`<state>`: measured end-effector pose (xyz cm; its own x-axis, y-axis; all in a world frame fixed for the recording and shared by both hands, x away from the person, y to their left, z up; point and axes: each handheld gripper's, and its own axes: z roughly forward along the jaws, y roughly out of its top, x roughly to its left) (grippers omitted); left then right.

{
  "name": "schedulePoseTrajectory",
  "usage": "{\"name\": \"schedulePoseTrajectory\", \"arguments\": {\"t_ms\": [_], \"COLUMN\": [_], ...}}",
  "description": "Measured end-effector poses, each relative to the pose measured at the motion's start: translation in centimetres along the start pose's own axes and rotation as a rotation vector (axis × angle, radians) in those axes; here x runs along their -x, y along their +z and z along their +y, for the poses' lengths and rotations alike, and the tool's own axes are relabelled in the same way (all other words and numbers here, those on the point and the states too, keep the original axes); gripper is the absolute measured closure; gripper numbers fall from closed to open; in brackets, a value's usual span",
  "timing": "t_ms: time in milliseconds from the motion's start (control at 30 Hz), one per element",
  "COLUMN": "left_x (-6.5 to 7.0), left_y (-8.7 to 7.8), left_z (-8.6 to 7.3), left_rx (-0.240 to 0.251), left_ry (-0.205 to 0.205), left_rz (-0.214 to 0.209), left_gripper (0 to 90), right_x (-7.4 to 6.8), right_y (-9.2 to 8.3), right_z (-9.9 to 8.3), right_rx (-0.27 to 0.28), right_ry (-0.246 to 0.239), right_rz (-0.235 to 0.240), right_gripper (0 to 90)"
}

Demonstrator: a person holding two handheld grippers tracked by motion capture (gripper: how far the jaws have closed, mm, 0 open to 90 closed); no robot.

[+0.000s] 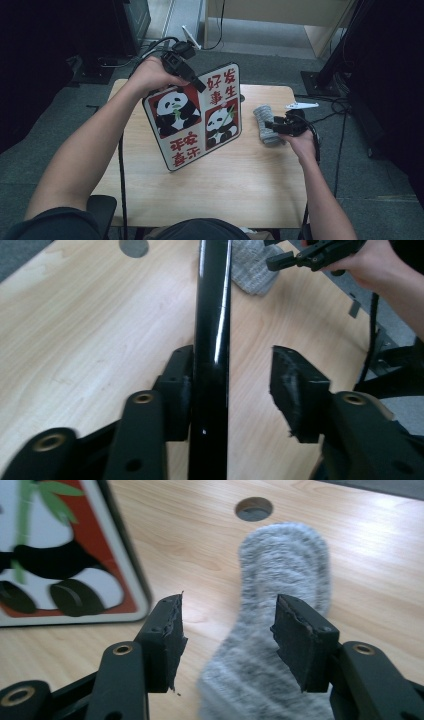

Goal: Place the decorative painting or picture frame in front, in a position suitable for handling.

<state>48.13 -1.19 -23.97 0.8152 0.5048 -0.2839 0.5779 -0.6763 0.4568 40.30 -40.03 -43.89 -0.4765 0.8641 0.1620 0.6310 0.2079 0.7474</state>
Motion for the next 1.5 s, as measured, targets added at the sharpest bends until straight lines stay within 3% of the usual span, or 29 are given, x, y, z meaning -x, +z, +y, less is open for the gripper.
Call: {"name": "schedulePoseTrajectory", "arguments": {"t_ms": [100, 333, 733, 933, 1200, 1367, 1500], "left_x": [-0.3, -0.7, -1.0, -1.4, -1.5, -1.5, -1.3], "left_y": [-0.3, -0.7, -2.5, -2.8, -2.8, -2.6, -2.9], "left_z": [-0.1, -0.8, -2.3, -3.1, -4.5, -5.3, -5.8], "left_rx": [0.024, 0.018, 0.058, 0.075, 0.086, 0.089, 0.102], "left_ry": [-0.002, 0.020, 0.021, 0.008, 0.011, 0.010, 0.020], "left_rz": [-0.007, 0.001, 0.014, 0.017, 0.021, 0.038, 0.033], "left_gripper": [50.0, 46.1, 39.5, 38.7, 37.6, 37.5, 37.2], "right_x": [0.6, 2.0, 2.4, 2.7, 3.3, 3.6, 3.4], "right_y": [0.4, 1.7, 4.6, 5.9, 7.1, 6.8, 5.7], "right_z": [0.4, 0.8, 0.4, -0.1, -0.6, -0.5, 0.2], "right_rx": [-0.005, -0.014, -0.068, -0.106, -0.126, -0.129, -0.121], "right_ry": [0.001, 0.046, 0.064, 0.102, 0.105, 0.129, 0.131], "right_rz": [-0.030, -0.044, -0.082, -0.100, -0.112, -0.084, -0.075], "right_gripper": [45.0, 42.9, 43.8, 50.0, 62.1, 69.7, 70.7]}}
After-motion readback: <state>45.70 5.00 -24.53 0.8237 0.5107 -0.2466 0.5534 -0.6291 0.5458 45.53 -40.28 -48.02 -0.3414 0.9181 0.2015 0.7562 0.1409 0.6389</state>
